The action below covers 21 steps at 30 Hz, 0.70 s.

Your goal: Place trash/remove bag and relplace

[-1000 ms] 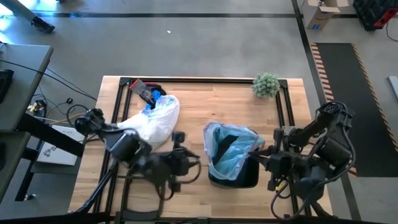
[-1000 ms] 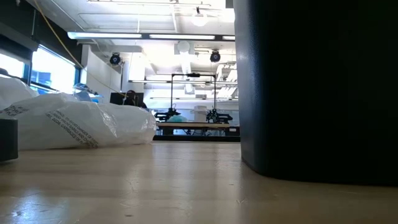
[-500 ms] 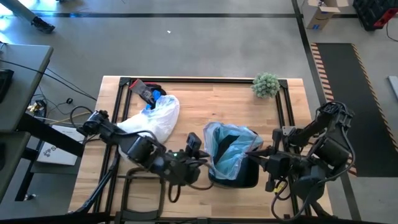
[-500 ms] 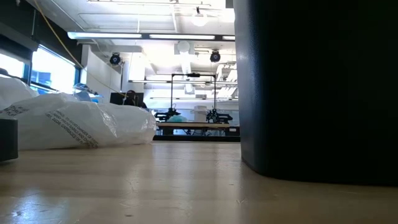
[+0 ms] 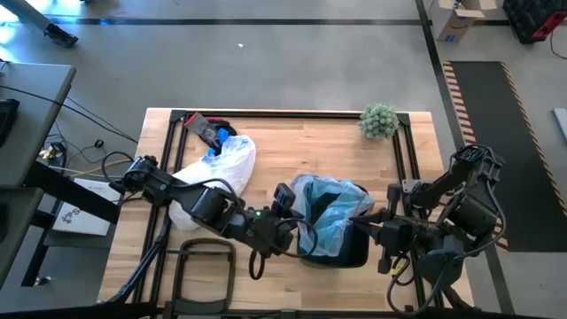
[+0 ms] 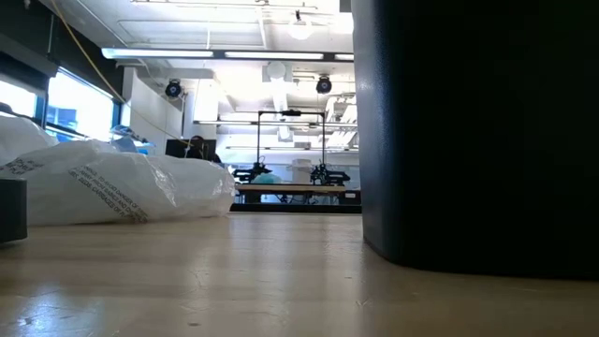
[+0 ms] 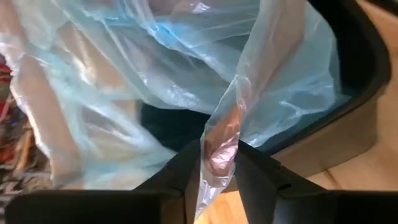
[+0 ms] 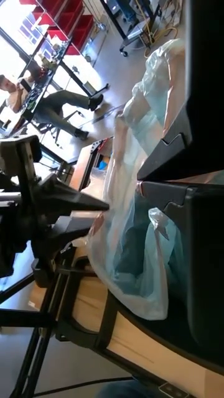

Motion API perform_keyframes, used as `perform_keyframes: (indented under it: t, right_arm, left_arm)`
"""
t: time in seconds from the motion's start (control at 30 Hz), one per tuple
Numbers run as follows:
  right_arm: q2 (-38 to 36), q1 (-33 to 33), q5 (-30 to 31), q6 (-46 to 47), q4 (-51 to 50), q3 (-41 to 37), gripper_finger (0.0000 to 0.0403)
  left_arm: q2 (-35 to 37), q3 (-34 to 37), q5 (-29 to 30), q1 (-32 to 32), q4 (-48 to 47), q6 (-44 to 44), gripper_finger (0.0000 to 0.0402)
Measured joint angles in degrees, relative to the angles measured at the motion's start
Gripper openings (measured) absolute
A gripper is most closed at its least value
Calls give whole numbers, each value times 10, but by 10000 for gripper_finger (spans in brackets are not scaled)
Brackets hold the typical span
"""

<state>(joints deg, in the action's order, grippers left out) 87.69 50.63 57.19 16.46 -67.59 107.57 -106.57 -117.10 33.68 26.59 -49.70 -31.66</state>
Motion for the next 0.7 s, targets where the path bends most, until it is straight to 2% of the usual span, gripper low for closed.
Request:
perform_keyframes:
  t: [0.07, 0.2, 0.4, 0.7]
  right_arm:
    - [0, 0, 0, 0, 0, 0, 0]
    - [0, 0, 0, 0, 0, 0, 0]
    - [0, 0, -5, 1, 0, 0, 0]
    - [0, 0, -21, 15, -3, 0, 0]
  left_arm:
    - [0, 0, -5, -5, 1, 5, 56]
    - [0, 0, 27, -8, 15, -9, 8]
    - [5, 0, 72, -5, 100, -82, 2]
    - [18, 0, 172, 6, 322, -269, 0]
